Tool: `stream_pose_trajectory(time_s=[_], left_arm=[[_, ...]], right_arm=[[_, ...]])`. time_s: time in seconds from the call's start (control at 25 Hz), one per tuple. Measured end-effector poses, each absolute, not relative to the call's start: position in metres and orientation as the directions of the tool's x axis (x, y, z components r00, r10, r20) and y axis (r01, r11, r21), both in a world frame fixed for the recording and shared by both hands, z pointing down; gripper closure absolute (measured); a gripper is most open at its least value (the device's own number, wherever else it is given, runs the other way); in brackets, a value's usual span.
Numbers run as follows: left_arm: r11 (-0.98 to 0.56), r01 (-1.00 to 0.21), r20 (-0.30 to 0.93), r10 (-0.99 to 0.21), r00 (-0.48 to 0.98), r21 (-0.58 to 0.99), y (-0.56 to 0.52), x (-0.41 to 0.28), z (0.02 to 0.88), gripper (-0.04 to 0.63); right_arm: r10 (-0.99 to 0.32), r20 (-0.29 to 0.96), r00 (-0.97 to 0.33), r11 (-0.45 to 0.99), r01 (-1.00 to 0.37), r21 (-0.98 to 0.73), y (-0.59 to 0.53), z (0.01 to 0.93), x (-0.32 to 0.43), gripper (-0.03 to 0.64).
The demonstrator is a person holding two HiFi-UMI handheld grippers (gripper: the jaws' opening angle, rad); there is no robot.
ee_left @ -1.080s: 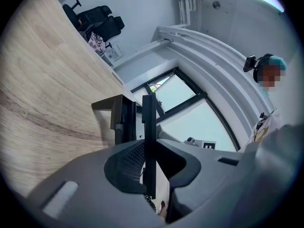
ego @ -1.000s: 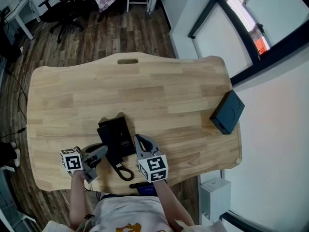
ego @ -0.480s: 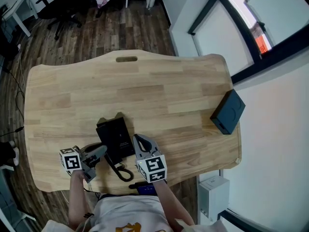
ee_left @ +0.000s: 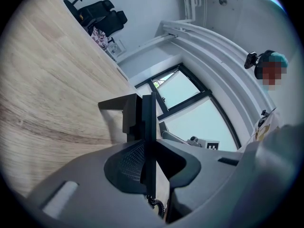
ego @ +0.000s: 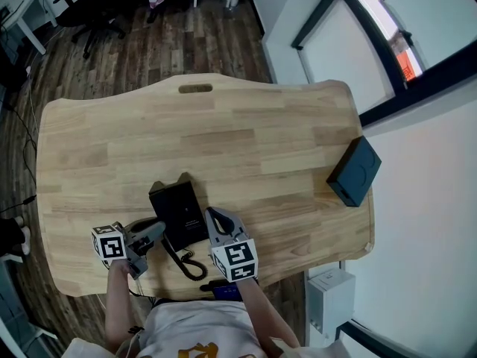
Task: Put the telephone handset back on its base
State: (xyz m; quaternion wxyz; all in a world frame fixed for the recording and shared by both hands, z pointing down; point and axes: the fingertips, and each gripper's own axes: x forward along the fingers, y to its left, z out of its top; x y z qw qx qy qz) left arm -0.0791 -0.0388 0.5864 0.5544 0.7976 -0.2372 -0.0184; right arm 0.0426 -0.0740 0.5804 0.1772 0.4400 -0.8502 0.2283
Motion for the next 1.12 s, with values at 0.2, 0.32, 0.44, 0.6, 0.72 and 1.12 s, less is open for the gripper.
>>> stream_pose_trajectory(time_s=[0.2,0.32,0.44,0.6,0.72,1.12], left_arm=[[-0.275,-0.358,0.235,-0.395,0.888,0.892,-0.040,-0.081,0.592,0.526],[-0.274,-0.360,0.239,-0.391,0.889,0.892,-0.039,-0.081,0.595,0.526],[-0.274,-0.366,0.248,-0.382,0.890,0.890,-0.039,-0.082,0.600,0.526],[-0.267,-0.361,0.245,-0.384,0.890,0.893,-0.040,-0.082,0.599,0.526],[-0.275,-0.354,0.237,-0.380,0.894,0.894,-0.039,-0.082,0.600,0.526],[-0.263,-0.357,0.241,-0.386,0.891,0.897,-0.041,-0.081,0.597,0.526]], right_arm=[[-0.662,0.516,-0.544,0.496,-0.834,-0.242,-0.075,0.586,0.045,0.611],[-0.662,0.514,-0.546,0.497,-0.833,-0.244,-0.076,0.587,0.043,0.611],[-0.660,0.516,-0.546,0.498,-0.832,-0.243,-0.077,0.589,0.043,0.611],[-0.660,0.520,-0.543,0.496,-0.834,-0.240,-0.078,0.590,0.043,0.611],[-0.660,0.521,-0.541,0.494,-0.835,-0.242,-0.078,0.591,0.042,0.611],[-0.653,0.523,-0.547,0.501,-0.830,-0.243,-0.078,0.591,0.037,0.611]])
